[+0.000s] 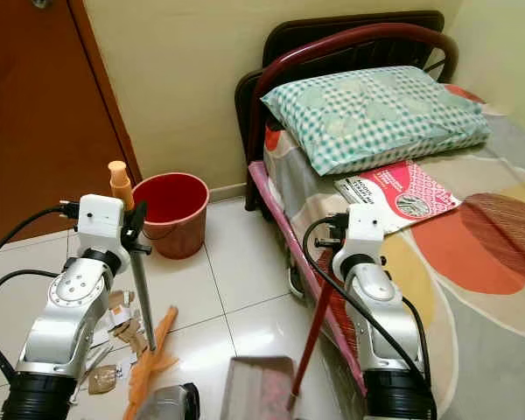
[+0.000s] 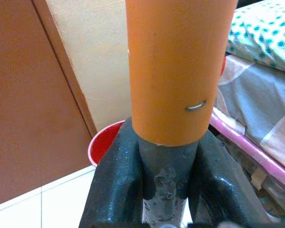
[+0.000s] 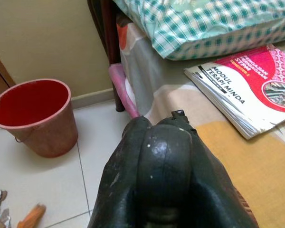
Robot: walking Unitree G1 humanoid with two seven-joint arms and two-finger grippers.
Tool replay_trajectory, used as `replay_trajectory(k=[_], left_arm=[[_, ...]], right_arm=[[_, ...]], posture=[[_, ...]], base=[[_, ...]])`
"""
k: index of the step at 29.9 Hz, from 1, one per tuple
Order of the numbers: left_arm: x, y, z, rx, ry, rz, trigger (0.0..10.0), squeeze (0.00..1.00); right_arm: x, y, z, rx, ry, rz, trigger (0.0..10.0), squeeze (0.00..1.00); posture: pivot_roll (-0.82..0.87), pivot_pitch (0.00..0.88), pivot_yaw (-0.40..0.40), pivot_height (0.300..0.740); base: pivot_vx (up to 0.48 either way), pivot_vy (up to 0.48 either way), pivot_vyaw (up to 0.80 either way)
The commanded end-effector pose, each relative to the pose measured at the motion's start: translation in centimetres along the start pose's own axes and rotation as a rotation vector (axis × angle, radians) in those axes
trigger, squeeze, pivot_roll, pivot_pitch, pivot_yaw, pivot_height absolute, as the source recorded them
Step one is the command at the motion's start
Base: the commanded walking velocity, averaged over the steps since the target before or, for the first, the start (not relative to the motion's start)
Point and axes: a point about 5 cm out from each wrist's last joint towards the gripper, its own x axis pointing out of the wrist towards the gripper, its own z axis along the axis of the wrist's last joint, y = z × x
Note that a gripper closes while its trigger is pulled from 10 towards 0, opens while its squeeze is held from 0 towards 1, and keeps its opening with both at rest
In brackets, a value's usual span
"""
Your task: Sweep floor
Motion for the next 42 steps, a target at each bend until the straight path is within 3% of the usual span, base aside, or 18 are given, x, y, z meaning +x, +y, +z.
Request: replay_trajectory(k=[1,12,21,25,33,42], left_arm=[[0.1,0.1,1.1,0.021,-0.041,0.003,10.0,0.0],[0.1,0.0,1.0,0.016,-0.037,0.006,10.0,0.0],[-0.2,0.3,2.1,0.024,-0.058,0.022,10.0,0.0],[-0.4,0.0,1.5,0.017,-0.052,0.02,10.0,0.0],[0.0,-0.3,1.5,0.002,-0.051,0.029,10.0,0.0],[0.1,-0.5,1.5,0.007,-0.05,0.029,10.0,0.0]], right_arm=[[0.1,0.0,0.5,-0.003,-0.017,-0.003,10.0,0.0],[0.1,0.0,0.5,0.0,-0.02,0.005,10.0,0.0],[0.4,-0.2,2.7,0.047,-0.127,-0.002,10.0,0.0],[0.4,0.1,2.4,-0.014,-0.158,0.025,10.0,0.0],[0.6,0.7,3.1,-0.031,-0.244,0.091,10.0,0.0],[0.8,0.8,3.3,-0.042,-0.271,0.101,10.0,0.0]], posture=[[-0.02,0.035,-0.023,0.74],[-0.02,0.05,-0.025,0.74],[0.01,0.104,-0.031,0.74],[0.0,0.099,-0.042,0.74],[-0.01,0.064,-0.051,0.74],[-0.01,0.056,-0.053,0.74]], base=[[0.0,0.0,0.0],[0.0,0.0,0.0],[0.0,0.0,0.0],[0.0,0.0,0.0],[0.0,0.0,0.0],[0.0,0.0,0.78]])
